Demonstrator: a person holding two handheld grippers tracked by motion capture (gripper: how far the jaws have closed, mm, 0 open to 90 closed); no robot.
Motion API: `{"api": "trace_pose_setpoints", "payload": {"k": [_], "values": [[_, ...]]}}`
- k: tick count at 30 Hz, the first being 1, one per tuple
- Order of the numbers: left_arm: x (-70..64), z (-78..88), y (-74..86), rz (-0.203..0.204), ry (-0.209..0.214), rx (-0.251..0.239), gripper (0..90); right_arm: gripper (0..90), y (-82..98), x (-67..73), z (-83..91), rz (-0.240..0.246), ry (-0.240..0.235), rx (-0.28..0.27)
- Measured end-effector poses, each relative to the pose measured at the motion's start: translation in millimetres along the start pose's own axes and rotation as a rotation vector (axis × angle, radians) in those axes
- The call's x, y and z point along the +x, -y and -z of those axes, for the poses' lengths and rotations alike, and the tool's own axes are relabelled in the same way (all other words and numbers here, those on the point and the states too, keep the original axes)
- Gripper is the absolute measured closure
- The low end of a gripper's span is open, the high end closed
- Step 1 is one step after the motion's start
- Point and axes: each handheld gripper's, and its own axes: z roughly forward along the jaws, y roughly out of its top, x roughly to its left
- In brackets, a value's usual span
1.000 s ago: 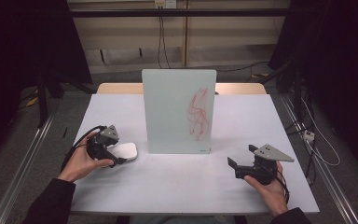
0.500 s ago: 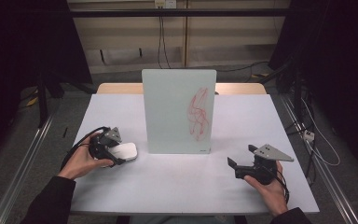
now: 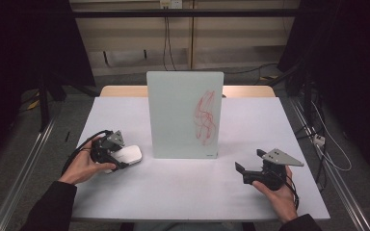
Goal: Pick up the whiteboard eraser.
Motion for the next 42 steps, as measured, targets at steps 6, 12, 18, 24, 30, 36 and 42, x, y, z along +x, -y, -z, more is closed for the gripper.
{"api": "trace_pose_setpoints", "payload": {"k": [6,12,18,24,30,36,42], "values": [[-0.7,0.3,-0.3,0.016,-0.002,0.002,30.9,5.9,0.0,-0.1,-0.1,-0.001,-0.001,-0.001],[-1.6,2.9,-0.7,0.038,-0.012,-0.019,31.0,5.9,0.0,-0.1,-0.2,-0.001,-0.003,0.0],[-1.3,7.8,-1.0,0.079,-0.029,-0.073,30.9,5.9,0.0,-0.2,0.3,0.0,0.002,-0.004],[-3.8,14.1,-2.3,0.128,-0.046,-0.143,31.0,5.9,0.0,-0.3,0.4,-0.004,0.001,-0.005],[-9.3,18.3,-5.0,0.165,-0.085,-0.197,31.0,5.9,0.0,-0.6,0.7,-0.008,0.003,-0.005],[-14.5,23.7,-6.8,0.185,-0.106,-0.245,31.0,5.9,-0.1,-0.5,0.6,-0.006,0.003,-0.006],[-17.2,30.3,-3.4,0.235,-0.128,-0.322,31.0,5.9,-0.9,-0.3,-0.5,-0.013,0.001,-0.004]]}}
